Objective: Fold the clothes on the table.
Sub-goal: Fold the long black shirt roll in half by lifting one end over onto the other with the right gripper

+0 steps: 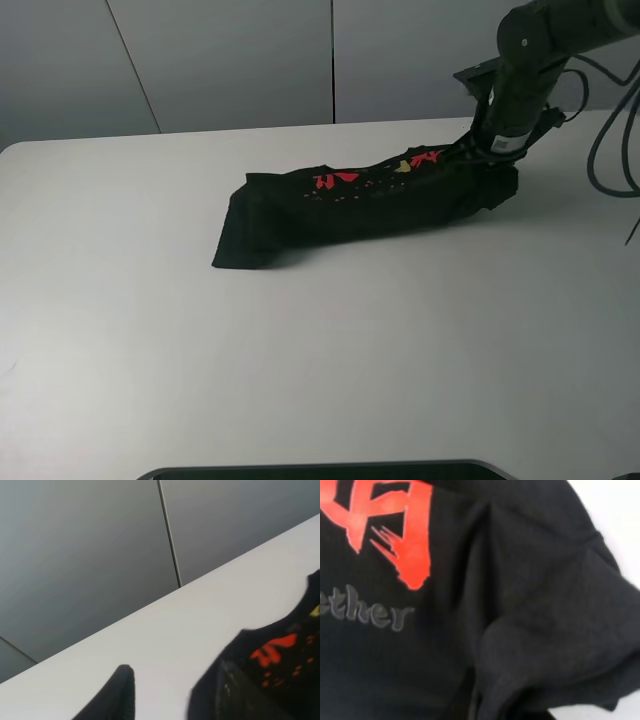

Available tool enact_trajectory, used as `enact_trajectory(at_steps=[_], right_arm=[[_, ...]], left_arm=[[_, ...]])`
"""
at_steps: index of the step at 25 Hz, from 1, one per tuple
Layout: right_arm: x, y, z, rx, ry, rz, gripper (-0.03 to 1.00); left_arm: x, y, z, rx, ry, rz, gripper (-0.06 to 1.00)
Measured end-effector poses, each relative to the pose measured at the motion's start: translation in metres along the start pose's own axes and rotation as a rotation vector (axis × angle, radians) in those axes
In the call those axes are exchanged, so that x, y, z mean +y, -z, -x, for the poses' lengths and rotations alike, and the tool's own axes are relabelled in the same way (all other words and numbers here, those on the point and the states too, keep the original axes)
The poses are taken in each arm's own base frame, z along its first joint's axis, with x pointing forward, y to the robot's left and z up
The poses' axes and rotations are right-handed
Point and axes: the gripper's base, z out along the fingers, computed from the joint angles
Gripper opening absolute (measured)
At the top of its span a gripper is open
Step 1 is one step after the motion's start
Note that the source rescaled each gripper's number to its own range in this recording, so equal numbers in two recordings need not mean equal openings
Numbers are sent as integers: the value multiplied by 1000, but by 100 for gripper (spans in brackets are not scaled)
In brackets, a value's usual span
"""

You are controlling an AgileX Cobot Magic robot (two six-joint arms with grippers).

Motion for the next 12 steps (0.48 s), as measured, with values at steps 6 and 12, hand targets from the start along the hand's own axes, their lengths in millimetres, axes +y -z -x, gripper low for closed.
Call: enact_trajectory(at_steps=[6, 12], right_arm=[[-66, 39, -10, -37, -77, -155, 7], [-58, 76, -15, -97, -116, 96, 7]], left_arm=[[0, 0, 0, 0, -2, 1, 50], [0, 0, 0, 0, -2, 1, 50]])
